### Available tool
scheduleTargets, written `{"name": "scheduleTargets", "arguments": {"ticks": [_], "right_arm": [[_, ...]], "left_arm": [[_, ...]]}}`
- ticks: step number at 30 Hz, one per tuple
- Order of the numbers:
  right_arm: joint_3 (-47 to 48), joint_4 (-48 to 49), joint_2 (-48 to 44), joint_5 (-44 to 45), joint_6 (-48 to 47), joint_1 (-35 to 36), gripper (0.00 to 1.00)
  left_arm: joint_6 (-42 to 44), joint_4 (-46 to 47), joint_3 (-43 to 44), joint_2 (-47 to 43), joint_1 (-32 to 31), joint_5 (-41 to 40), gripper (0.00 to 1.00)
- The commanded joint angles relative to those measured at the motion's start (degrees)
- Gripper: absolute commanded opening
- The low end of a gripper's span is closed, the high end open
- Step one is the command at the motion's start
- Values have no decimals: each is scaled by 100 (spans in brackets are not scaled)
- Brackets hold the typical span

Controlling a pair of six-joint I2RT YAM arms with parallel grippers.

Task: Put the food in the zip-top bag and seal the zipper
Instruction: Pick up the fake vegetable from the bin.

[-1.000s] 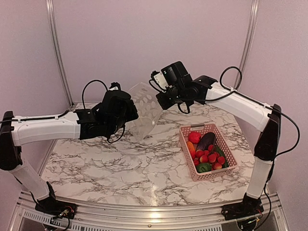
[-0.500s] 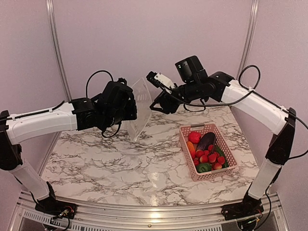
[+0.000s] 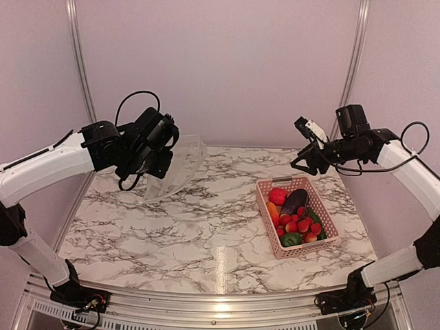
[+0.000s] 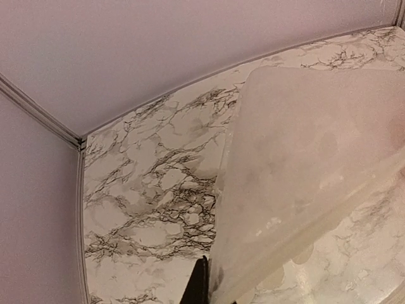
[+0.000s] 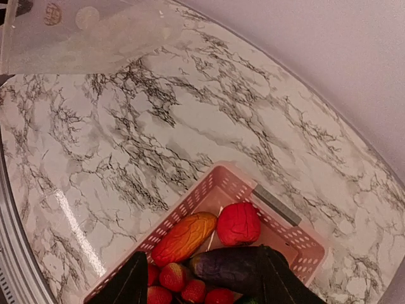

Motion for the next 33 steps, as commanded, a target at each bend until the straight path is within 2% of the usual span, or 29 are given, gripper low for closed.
{"name": "scheduleTargets", "arguments": {"ticks": [1, 5, 9, 12, 16, 21, 23, 28, 33], "right_arm": [[-612, -154, -394, 235, -452, -717, 53], [-854, -13, -206, 475, -384, -1132, 46], [-875, 128, 256, 717, -278, -1200, 42], [-834, 206, 534, 695, -216, -1189, 40], [-703, 267, 773, 216, -332, -1158, 40], [-375, 248, 1315, 443, -431, -723, 39], [-239, 121, 1632, 562, -527, -524, 42], [-34, 59, 2273, 754, -556, -261, 62], [128, 35, 2641, 975, -500, -194, 64]], "left_arm": [[689, -1127, 393, 55, 25, -94, 0], [543, -801, 455, 659, 17, 1009, 0], [298, -342, 709, 1319, -41, 1926, 0], [159, -49, 784, 1450, -63, 2201, 0], [56, 291, 624, 1366, -63, 2292, 0], [-8, 684, 342, 1159, -54, 2195, 0], [-17, 810, 269, 1083, -54, 2142, 0], [-38, 1057, 197, 947, -45, 2078, 0], [-49, 1114, 135, 872, -50, 2048, 0]]}}
